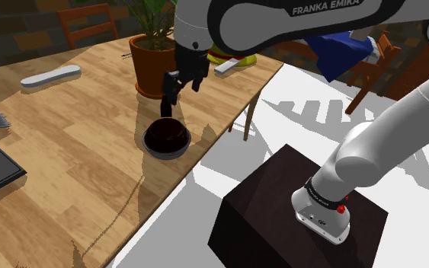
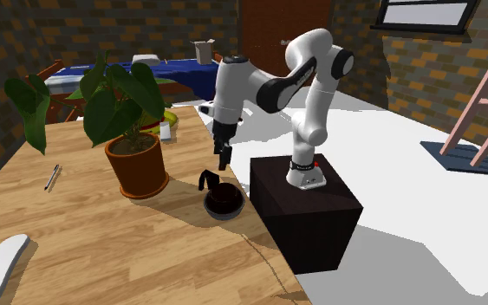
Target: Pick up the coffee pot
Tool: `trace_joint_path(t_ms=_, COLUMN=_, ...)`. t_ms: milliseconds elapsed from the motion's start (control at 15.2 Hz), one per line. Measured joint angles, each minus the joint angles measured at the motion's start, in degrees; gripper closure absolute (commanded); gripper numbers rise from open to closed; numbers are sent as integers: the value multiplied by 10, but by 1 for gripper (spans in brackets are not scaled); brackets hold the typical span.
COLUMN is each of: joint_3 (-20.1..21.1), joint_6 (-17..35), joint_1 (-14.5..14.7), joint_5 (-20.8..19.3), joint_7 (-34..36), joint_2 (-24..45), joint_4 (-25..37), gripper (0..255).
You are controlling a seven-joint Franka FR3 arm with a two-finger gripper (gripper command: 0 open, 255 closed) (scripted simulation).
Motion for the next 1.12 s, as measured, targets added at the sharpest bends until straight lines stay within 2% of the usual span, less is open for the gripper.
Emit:
trace_joint_path(t_ms=264, joint_3=35, joint_6=13, joint_1=3, joint_5=-57, joint_7=60, joint_2=69, joint_4=54, gripper=0)
trace_joint_path(t_ms=726, joint_3=41, joint_6=59, joint_1=5, joint_5=-75, joint_7=80, joint_2=87, joint_4=22, gripper=0)
trace_joint_path(t_ms=792, joint_3=40, joint_6=63, joint_1=5, joint_5=-76, joint_7=81, joint_2=87, joint_4=19, gripper=255)
trace_joint_path(t_ms=1122, joint_3=40, joint_6=67, joint_1=4, joint_5=-76, joint_7=81, joint_2=86, joint_4=16, gripper=255)
